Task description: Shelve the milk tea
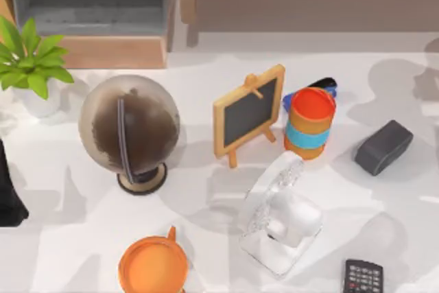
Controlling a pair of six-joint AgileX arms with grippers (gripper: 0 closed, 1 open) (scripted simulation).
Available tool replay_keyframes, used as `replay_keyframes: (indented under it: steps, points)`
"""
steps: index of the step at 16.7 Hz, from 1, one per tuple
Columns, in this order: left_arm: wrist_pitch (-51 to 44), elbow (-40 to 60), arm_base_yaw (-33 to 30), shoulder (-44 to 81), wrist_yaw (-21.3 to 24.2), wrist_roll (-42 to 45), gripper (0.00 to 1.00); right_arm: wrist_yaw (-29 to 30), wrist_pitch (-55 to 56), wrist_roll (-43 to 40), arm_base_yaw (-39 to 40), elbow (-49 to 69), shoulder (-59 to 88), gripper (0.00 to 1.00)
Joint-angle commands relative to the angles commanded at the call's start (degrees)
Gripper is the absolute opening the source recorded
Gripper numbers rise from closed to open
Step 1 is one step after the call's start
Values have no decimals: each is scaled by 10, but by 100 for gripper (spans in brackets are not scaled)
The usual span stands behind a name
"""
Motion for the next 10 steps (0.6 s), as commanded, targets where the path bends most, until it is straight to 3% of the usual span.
replay_keyframes:
  steps: [7,10]
  points:
    - [0,0,0,0,0,0,100,0,0,0,0,0,0,2]
    - [0,0,0,0,0,0,100,0,0,0,0,0,0,0]
